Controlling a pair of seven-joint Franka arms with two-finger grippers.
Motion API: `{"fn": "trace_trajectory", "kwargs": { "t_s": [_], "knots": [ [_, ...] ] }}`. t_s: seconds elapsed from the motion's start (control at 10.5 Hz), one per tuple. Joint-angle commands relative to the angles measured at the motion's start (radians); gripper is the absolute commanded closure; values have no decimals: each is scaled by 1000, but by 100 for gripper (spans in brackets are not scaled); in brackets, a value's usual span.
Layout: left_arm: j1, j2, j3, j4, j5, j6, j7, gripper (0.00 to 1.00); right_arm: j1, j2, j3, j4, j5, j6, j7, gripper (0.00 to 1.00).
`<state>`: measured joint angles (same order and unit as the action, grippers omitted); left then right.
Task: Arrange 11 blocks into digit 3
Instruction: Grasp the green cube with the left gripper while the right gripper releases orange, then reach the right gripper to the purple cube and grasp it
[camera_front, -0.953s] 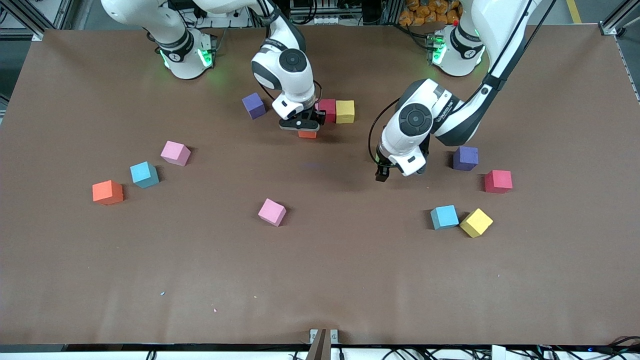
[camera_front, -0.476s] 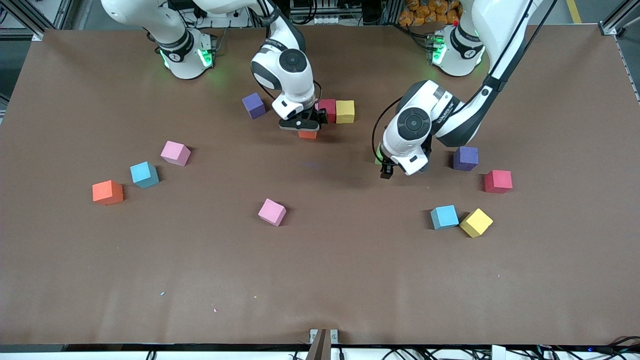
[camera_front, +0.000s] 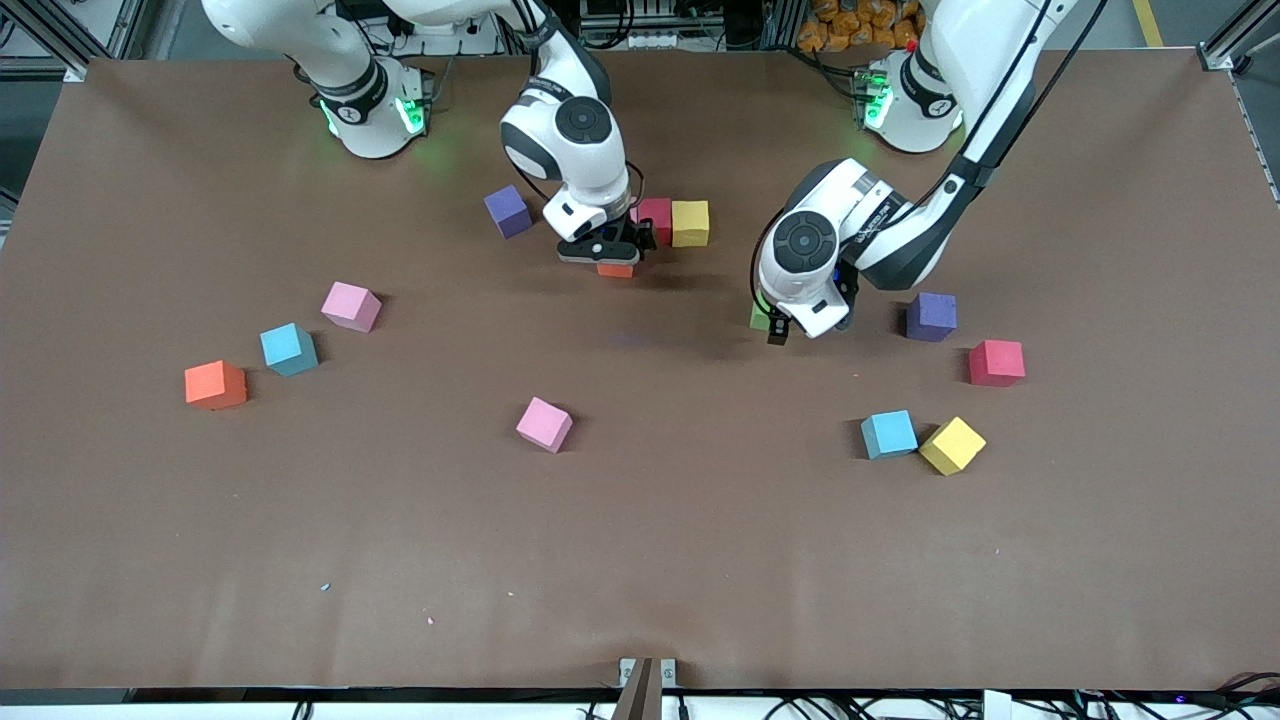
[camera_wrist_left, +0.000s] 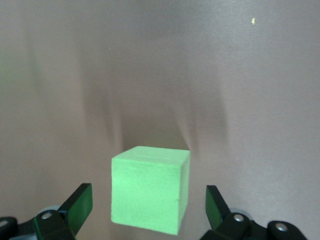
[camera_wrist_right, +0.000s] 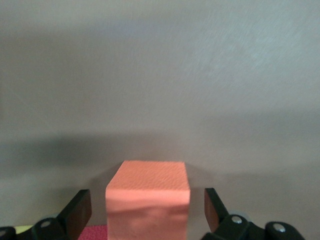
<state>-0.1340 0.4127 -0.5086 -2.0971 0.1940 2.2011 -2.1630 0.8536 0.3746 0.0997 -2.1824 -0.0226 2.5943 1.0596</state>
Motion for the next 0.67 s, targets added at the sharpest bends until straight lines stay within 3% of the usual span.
{"fn": "trace_trajectory", "kwargs": {
  "t_s": [0.0,0.38,0.57],
  "knots": [
    [-7,-5,-4,-21,28,21,-26,0,-50,-65,6,18,-13,-118,-85,0],
    [-29,-3,-4,-69,32,81,-26,0,-123,-126,3,1,-10,-210,-285,0],
    [-27,0,-4,-80,54,97,-26,0,-134,-150,3,-68,-10,-198,-374,0]
  ]
}}
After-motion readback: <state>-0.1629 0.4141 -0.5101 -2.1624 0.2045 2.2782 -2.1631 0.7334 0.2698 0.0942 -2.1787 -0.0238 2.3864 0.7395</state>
